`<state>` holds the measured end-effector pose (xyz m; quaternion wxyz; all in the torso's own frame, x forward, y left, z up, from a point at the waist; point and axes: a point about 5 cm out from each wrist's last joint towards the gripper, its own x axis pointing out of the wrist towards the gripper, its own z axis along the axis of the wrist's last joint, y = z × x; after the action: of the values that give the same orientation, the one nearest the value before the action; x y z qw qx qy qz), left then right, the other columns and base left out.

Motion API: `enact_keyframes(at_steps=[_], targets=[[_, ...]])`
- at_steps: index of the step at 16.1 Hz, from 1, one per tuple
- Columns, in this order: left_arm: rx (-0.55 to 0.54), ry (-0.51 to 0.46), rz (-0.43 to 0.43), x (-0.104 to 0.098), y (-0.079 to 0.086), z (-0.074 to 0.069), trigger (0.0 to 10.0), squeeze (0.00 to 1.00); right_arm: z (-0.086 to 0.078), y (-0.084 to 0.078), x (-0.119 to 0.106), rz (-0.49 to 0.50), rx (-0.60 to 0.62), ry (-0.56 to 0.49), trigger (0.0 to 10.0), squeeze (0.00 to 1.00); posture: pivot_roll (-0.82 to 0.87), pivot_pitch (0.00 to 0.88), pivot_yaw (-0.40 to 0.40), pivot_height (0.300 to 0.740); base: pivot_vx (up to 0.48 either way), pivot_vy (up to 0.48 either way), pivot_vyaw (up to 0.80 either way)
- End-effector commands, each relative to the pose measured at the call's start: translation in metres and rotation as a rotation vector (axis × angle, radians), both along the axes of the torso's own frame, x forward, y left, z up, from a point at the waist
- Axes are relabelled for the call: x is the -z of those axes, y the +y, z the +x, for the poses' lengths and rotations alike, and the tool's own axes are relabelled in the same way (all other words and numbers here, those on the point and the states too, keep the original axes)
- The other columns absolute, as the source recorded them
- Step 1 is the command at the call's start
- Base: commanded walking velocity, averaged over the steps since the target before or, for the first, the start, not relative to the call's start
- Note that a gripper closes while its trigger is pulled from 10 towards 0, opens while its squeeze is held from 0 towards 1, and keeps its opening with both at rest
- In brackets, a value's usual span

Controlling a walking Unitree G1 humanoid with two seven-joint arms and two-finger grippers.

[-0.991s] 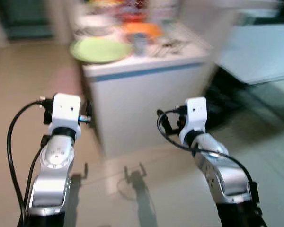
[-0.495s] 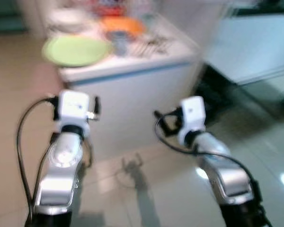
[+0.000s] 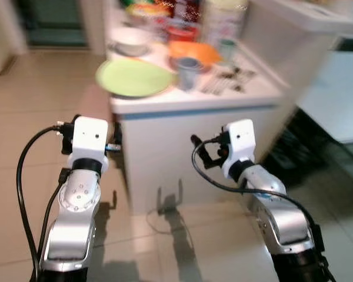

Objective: Setting the table

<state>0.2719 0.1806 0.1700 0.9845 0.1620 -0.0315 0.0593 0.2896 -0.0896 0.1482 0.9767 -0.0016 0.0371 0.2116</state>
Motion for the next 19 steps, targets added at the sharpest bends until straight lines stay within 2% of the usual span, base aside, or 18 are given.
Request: enact_keyframes(at_steps=[1, 3, 5, 6, 8, 12, 14, 16, 19], targets=[[-0.015, -0.002, 0.003, -0.001, 0.001, 0.0, 10.0, 0.0, -0.001, 0.002, -0.006, 0.022, -0.016, -0.026, 10.0, 0.0, 0.07, 0.0, -0.102, 0.74, 0.356, 0.0, 0.0], [-0.022, -0.01, -0.005, -0.003, 0.0, 0.0, 10.0, 0.0, -0.006, 0.001, -0.006, -0.003, -0.028, -0.039, 10.0, 0.0, 0.06, 0.0, -0.1, 0.74, 0.356, 0.0, 0.0], [-0.023, -0.017, -0.036, -0.004, -0.002, 0.004, 10.0, 0.0, -0.008, -0.002, -0.008, -0.008, -0.03, -0.049, 10.0, 0.0, 0.05, 0.0, -0.1, 0.74, 0.356, 0.0, 0.8], [0.013, -0.02, -0.026, -0.005, -0.009, 0.005, 10.0, 0.0, -0.011, -0.006, -0.01, -0.001, -0.022, -0.063, 10.0, 0.0, 0.05, 0.0, -0.096, 0.74, 0.36, 0.0, 0.8], [0.05, -0.029, -0.01, -0.009, -0.012, 0.007, 10.0, 0.0, -0.009, -0.011, -0.017, 0.029, 0.015, -0.073, 10.0, 0.0, 0.06, 0.0, -0.103, 0.74, 0.356, 0.0, 0.0], [0.039, -0.034, 0.016, -0.018, 0.002, 0.008, 10.0, 0.0, -0.011, -0.009, -0.016, 0.066, 0.016, -0.069, 10.0, 0.0, 0.09, 0.0, -0.08, 0.74, 0.357, 0.0, 0.0], [0.033, -0.04, 0.002, -0.024, 0.01, 0.014, 10.0, 0.0, -0.012, -0.006, -0.019, 0.052, 0.001, -0.086, 10.0, 0.0, 0.07, 0.0, -0.041, 0.74, 0.358, 0.0, -0.8], [0.067, -0.024, 0.008, -0.024, 0.006, 0.022, 10.0, 0.0, -0.009, -0.009, -0.02, 0.053, 0.036, -0.078, 10.0, 0.0, 0.05, 0.0, -0.025, 0.74, 0.356, 0.0, -0.4], [0.053, -0.024, 0.0, -0.026, 0.009, 0.02, 10.0, 0.0, -0.012, -0.006, -0.016, 0.039, 0.011, -0.072, 10.0, 0.0, 0.06, 0.0, -0.031, 0.74, 0.356, 0.0, 0.0]])
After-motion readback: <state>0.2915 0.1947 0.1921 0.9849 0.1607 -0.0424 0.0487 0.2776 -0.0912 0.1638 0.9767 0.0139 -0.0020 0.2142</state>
